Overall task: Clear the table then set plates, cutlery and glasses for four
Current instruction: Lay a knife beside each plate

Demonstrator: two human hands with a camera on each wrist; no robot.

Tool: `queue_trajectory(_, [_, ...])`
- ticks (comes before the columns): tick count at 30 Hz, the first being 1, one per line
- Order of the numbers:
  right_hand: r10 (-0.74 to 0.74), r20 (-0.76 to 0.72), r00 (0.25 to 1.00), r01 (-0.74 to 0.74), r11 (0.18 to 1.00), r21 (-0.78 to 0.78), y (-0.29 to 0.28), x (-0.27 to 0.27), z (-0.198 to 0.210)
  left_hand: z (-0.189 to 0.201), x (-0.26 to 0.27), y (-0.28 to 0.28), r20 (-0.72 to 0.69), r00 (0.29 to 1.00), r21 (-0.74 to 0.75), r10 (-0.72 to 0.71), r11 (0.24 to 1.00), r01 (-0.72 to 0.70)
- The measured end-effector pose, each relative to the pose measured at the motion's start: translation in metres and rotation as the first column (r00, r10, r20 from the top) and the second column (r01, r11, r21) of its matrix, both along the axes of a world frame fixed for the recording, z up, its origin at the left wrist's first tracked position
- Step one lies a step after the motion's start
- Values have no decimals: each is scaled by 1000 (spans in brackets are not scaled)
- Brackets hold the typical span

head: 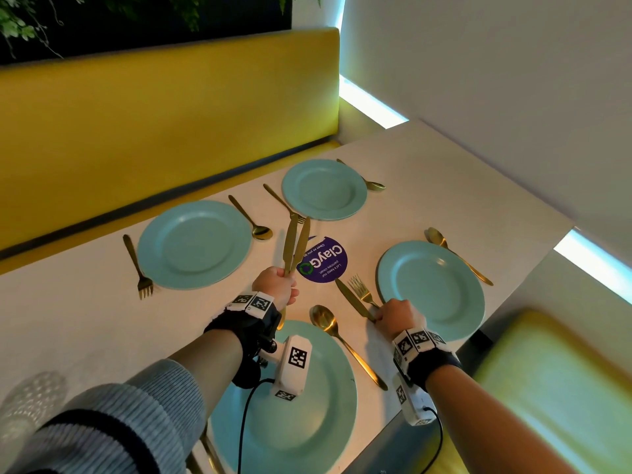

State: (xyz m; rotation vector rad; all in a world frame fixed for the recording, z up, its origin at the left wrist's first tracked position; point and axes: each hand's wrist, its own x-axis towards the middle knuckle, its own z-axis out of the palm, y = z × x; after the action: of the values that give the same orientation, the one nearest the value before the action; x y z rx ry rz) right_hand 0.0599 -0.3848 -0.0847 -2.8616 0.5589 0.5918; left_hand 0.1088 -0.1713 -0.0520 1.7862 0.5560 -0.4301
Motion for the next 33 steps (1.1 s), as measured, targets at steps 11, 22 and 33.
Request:
queue_trajectory(11, [307,188,933,-321,946,50,46,28,48,13,12,6,-60,996,22,-62,998,64])
queue_trajectory(22, [843,119,525,-831,538,-141,129,90,71,29,38,33,-90,956,142,-281,946,291])
queue_trajectory(33, [611,-8,791,-611,791,-1,128,153,87,29,75,93,40,994,218,97,970,-103])
